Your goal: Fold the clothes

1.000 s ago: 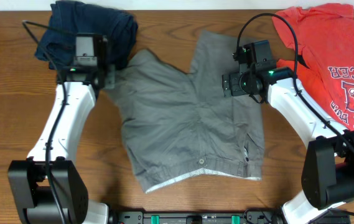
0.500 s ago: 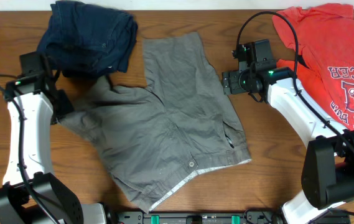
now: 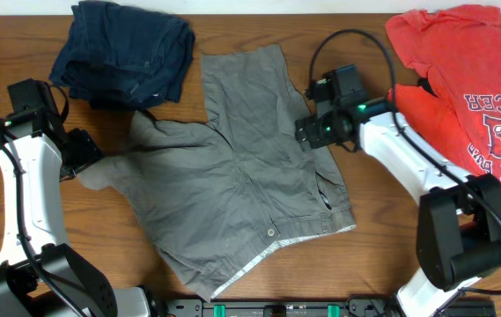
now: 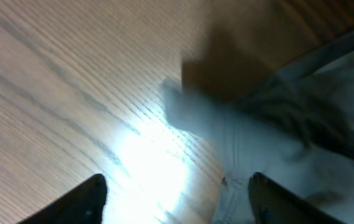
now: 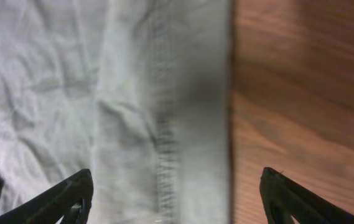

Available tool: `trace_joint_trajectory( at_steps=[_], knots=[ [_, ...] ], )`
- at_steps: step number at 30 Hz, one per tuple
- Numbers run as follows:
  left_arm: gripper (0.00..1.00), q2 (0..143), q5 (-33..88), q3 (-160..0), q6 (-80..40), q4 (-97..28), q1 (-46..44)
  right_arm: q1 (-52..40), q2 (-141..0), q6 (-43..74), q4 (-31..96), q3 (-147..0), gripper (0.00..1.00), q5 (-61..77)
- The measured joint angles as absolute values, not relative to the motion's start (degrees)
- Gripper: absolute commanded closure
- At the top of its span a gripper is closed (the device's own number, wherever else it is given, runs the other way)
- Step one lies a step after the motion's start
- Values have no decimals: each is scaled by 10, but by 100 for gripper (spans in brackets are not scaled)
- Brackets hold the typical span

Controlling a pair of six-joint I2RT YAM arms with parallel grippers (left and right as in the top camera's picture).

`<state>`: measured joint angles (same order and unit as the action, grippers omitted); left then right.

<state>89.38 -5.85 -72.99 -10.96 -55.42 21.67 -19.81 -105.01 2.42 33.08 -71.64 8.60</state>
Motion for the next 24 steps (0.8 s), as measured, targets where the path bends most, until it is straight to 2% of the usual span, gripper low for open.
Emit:
trace_joint_trajectory(
  at_steps=[5, 10, 14, 17, 21, 24],
  knots=[
    [21, 894, -43, -730, -110, -536, 216, -226, -1059, 19, 336, -716, 40, 85],
    [21, 894, -16, -730, -110, -524, 216, -243, -1067, 18, 354, -716, 42, 69],
    [22, 894, -2, -730, -110, -520, 216, -250, -1092, 19, 361, -716, 48, 58],
    [21, 894, 1, -730, -110, -519, 216, -250, -1109, 18, 361, -716, 62, 54],
    [21, 894, 3, -730, -110, -516, 216, -250, -1112, 25, 359, -715, 97, 36],
    [22, 894, 7, -730, -110, -512, 216, -250, -1112, 34, 358, -715, 99, 10]
  ],
)
